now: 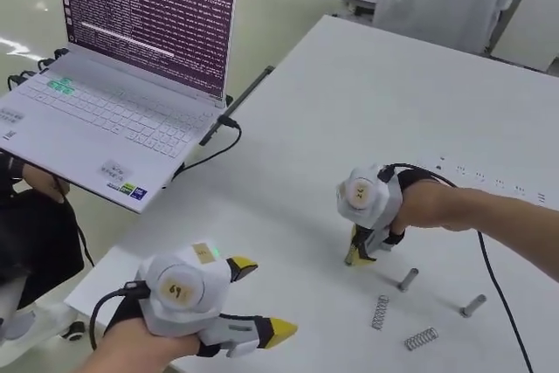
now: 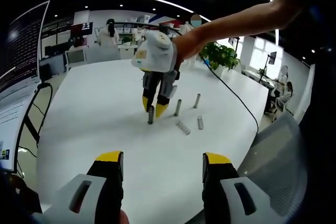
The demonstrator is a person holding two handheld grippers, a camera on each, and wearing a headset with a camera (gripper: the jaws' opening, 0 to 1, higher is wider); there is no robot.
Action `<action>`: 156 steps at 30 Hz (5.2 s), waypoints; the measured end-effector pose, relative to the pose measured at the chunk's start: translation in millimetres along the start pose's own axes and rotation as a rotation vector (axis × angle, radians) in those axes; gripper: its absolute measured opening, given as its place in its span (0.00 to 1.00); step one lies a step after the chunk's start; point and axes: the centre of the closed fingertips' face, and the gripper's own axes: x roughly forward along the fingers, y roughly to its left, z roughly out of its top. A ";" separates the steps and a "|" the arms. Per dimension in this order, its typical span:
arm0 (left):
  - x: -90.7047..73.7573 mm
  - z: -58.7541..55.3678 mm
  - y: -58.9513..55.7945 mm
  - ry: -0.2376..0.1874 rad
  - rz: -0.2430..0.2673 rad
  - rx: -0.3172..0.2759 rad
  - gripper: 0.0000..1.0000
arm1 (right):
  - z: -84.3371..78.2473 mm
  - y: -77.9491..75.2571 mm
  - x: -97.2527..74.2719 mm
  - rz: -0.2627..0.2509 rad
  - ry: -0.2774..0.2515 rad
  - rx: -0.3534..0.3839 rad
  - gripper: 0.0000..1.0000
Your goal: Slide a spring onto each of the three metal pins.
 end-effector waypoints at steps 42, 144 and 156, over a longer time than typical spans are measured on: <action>9.6 7.9 -15.1 0.006 -0.036 0.025 0.56 | -12.5 4.6 -61.2 -0.112 -0.315 0.333 0.26; 83.0 25.4 -37.1 0.040 -0.157 0.047 0.53 | -132.7 194.0 -112.2 -0.452 -0.731 1.027 0.56; 113.2 16.4 -45.9 0.075 -0.188 0.045 0.51 | -134.7 203.7 -115.3 -0.465 -0.731 1.047 0.56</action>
